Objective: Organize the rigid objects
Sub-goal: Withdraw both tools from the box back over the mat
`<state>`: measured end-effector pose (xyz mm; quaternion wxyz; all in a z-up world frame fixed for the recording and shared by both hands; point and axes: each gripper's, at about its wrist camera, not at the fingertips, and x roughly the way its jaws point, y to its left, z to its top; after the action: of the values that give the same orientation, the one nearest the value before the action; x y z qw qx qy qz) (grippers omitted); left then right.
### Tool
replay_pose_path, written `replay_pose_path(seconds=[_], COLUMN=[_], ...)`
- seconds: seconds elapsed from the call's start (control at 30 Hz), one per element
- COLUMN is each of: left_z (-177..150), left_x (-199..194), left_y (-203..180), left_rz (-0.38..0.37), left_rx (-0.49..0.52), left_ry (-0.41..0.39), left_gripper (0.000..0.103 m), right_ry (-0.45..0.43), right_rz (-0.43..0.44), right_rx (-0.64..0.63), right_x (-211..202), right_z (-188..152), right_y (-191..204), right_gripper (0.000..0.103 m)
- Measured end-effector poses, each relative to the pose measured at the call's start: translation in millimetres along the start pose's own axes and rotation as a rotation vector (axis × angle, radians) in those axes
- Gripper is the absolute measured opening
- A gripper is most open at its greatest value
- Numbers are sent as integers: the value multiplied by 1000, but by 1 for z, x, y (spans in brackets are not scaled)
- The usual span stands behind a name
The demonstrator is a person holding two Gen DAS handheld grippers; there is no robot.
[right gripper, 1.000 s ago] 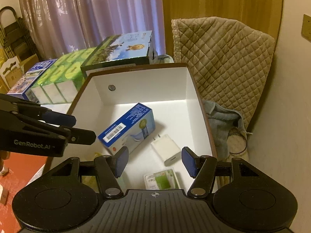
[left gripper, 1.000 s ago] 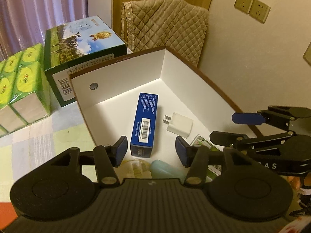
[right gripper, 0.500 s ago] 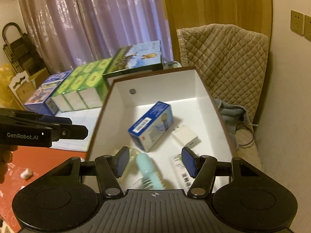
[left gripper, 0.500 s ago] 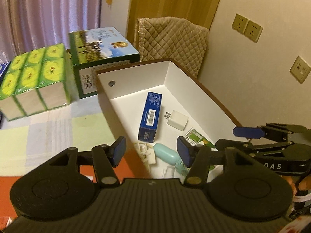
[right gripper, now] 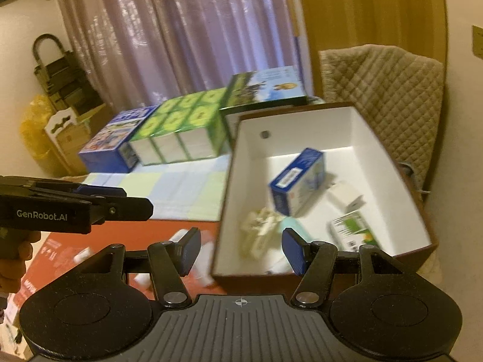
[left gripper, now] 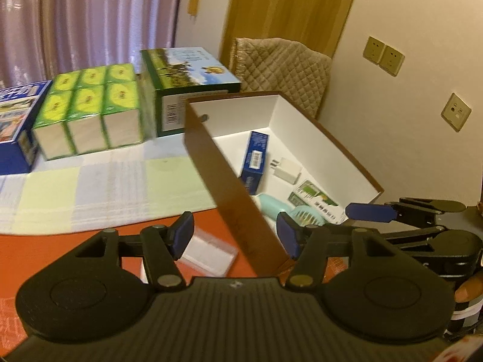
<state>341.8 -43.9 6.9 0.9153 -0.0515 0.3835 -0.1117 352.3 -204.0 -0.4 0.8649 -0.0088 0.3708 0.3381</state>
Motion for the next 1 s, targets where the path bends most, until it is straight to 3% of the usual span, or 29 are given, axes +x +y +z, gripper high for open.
replay_pose_path(seconds=[0.6, 1.0], left_z=[-50, -83], left_x=[-39, -53], left_y=[55, 90], left_rz=[71, 175], left_rx=[-96, -150], left_ry=[20, 54], left_gripper=[58, 58], right_ry=[102, 145], right_rz=[92, 80], right_rx=[-65, -109], right_x=[30, 50], right_z=[-39, -53], right_y=[72, 94], right_gripper=[57, 57])
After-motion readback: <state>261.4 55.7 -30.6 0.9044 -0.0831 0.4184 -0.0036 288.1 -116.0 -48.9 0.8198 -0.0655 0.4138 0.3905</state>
